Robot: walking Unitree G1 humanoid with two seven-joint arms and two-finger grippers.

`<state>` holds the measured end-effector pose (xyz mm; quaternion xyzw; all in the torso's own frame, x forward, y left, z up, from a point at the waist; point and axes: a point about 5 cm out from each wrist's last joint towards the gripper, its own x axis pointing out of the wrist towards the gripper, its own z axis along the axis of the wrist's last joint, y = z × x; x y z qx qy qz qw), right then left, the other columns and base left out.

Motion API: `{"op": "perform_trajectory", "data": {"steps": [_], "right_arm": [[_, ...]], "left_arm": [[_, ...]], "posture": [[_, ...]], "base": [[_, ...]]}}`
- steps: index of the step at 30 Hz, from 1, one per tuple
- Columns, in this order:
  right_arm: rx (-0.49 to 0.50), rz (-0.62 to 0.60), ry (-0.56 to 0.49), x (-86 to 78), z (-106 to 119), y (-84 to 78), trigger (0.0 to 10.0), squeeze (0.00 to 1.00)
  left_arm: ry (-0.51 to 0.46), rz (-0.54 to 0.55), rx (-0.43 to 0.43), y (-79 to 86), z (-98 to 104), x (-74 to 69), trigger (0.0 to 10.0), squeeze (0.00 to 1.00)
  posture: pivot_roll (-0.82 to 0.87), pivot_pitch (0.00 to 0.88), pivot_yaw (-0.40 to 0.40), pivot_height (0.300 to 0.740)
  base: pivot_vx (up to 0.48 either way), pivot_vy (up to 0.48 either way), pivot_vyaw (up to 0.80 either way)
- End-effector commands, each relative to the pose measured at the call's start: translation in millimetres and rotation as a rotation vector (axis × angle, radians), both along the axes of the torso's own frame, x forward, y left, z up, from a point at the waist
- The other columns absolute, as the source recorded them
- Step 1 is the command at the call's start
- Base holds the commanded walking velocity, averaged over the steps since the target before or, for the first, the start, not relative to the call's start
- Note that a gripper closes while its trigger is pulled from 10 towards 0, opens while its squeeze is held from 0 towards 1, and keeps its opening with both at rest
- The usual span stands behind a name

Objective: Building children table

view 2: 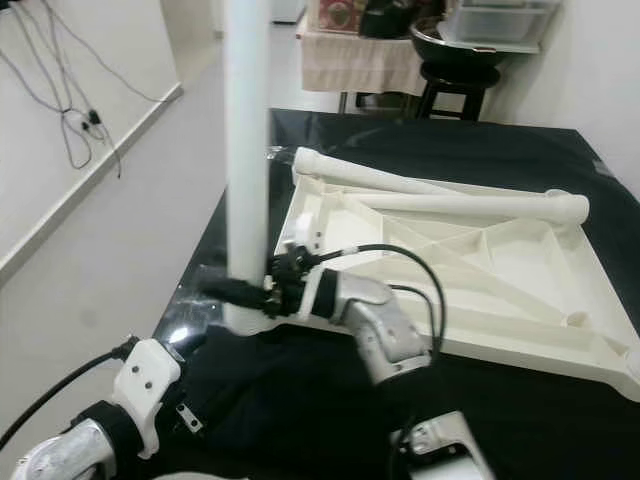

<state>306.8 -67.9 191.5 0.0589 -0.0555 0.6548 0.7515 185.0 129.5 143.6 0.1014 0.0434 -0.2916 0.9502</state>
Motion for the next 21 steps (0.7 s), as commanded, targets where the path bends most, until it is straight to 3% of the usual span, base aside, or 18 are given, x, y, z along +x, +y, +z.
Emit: {"op": "perform_trajectory", "data": {"steps": [1, 7, 11, 15, 21], "right_arm": [[-0.030, 0.011, -0.018, 3.4, -2.2, 0.0, 10.0, 0.00], [-0.070, -0.008, -0.058, 22.3, -1.6, 9.8, 10.0, 0.00], [-0.066, -0.021, -0.066, 25.3, 0.2, 12.3, 10.0, 0.00], [-0.004, -0.151, -0.098, 44.6, 17.2, 20.2, 10.0, 0.00], [0.061, -0.153, -0.091, 50.6, 28.8, 15.6, 10.0, 0.00]], "left_arm": [[0.014, 0.021, 0.030, 3.9, 1.0, -5.7, 10.0, 0.00], [-0.042, 0.138, 0.118, 13.3, 10.8, -21.2, 10.0, 0.00], [-0.057, 0.156, 0.135, 14.5, 12.6, -22.2, 10.0, 0.00], [-0.101, 0.228, 0.185, 19.4, 19.2, -25.3, 10.0, 0.00], [-0.101, 0.231, 0.211, 19.3, 20.6, -31.3, 10.0, 0.00]], "posture": [[0.12, 0.192, -0.037, 0.740], [0.16, 0.254, -0.036, 0.740], [0.16, 0.254, -0.036, 0.740], [0.20, 0.292, -0.044, 0.740], [0.21, 0.302, -0.040, 0.740]], "base": [[0.000, 0.000, 0.00], [0.000, 0.000, 0.00], [0.000, 0.000, 0.00], [0.000, 0.000, 0.00], [0.000, 0.000, 0.00]]}}
